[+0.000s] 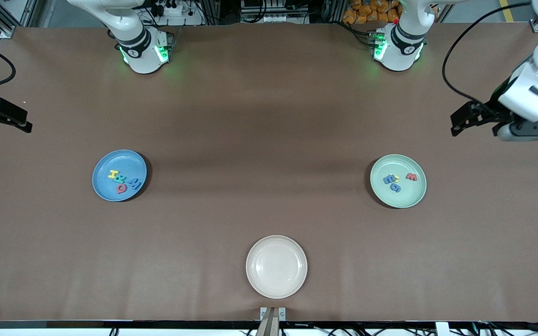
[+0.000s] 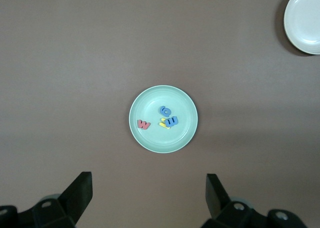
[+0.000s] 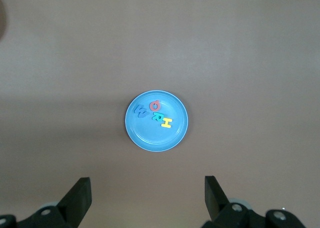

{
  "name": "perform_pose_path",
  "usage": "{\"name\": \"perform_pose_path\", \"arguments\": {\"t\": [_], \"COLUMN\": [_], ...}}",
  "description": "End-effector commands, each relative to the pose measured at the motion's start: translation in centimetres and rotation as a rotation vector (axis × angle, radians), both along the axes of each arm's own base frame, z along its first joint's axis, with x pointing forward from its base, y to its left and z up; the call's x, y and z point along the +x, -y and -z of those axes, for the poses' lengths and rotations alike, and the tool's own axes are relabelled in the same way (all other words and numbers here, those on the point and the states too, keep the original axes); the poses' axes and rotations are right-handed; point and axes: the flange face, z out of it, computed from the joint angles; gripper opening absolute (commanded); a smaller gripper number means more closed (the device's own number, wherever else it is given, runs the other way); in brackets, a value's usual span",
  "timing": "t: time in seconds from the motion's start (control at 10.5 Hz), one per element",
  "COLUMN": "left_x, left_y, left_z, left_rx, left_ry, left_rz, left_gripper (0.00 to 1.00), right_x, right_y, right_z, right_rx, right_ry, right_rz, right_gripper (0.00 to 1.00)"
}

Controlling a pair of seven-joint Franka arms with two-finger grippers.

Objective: Sort uppercase to blue plate, lowercase to green plate

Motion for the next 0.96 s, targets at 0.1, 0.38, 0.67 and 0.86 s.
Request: {"name": "perform_pose_path", "arguments": {"t": [0.1,0.38,0.67,0.86], "left_x": [-0.44,-0.53,-0.54,-0.53], "left_y": [-0.19,-0.01,-0.1,-0.11], "left_z": [-2.81,-2.83,-2.81,-2.81], "left_rx": [0.022,0.021,0.021,0.023], "left_ry": [-0.009,-0.014,-0.016,-0.016], "left_rz": [0.024,0.027,0.026,0.027], "left_gripper": [1.0,1.0,1.0,1.0], "right_x": [0.1,0.09,0.09,0.09], "right_y": [0.14,0.3,0.44,0.44], "right_z": [-0.46,-0.46,-0.46,-0.46], "right_rx": [0.005,0.007,0.01,0.01], "right_ry": [0.0,0.0,0.0,0.0], "right_rz": [-0.007,-0.004,-0.003,-0.003], "right_gripper": [1.0,1.0,1.0,1.0]}}
